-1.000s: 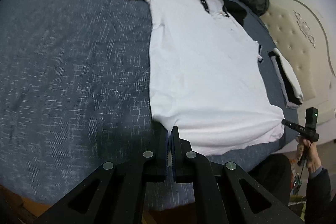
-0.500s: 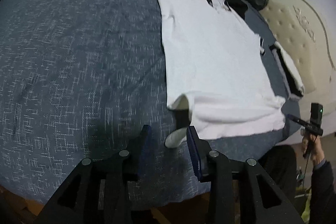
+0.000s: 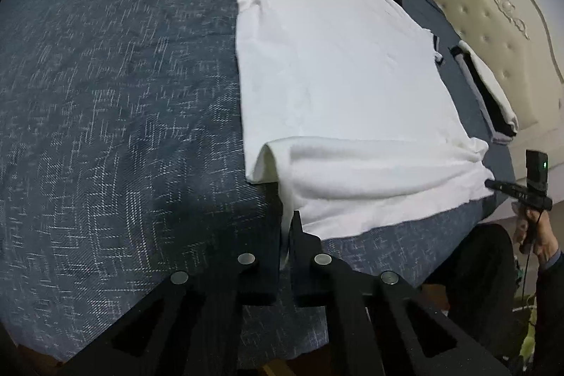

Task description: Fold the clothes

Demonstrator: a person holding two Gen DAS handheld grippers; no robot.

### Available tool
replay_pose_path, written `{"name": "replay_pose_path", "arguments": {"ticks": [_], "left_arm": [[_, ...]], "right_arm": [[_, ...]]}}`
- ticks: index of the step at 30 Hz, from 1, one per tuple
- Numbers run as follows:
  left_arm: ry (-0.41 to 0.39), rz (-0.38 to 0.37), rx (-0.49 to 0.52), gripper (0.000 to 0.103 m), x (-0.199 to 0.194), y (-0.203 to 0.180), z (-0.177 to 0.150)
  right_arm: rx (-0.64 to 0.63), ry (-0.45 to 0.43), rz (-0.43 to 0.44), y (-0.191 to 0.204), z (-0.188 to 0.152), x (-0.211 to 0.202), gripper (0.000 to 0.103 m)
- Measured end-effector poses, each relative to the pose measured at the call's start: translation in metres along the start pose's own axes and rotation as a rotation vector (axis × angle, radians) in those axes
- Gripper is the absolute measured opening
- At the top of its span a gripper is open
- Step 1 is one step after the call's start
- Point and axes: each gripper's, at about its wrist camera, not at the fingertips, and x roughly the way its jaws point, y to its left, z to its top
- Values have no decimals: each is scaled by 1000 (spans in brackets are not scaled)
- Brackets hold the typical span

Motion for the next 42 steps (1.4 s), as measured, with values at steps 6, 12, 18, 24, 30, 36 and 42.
{"name": "replay_pose_path", "arguments": {"ticks": [6, 12, 18, 24, 30, 36, 42], "left_arm": [[13, 10, 77, 4, -47, -17, -11], [57, 33, 72, 3, -49, -14, -21], [115, 60, 41, 3, -26, -6, -33], [87, 65, 1, 3, -35, 7, -29], [-4, 75, -24, 3, -57, 14, 6], [-101, 77, -35, 4, -65, 14, 66], [-170, 79, -32, 8, -54, 2, 143]], "right_arm": [[-27, -23, -2, 4, 2, -34, 4], [-50, 9, -17, 9, -7, -43, 4], [-27, 78, -18, 5, -19, -15, 4], [-16, 112, -43, 0, -23, -9, 7], [25, 15, -37, -12, -3, -38, 29], [39, -147, -23, -18, 37, -59, 33], [56, -238, -8, -24, 101, -53, 34]]}}
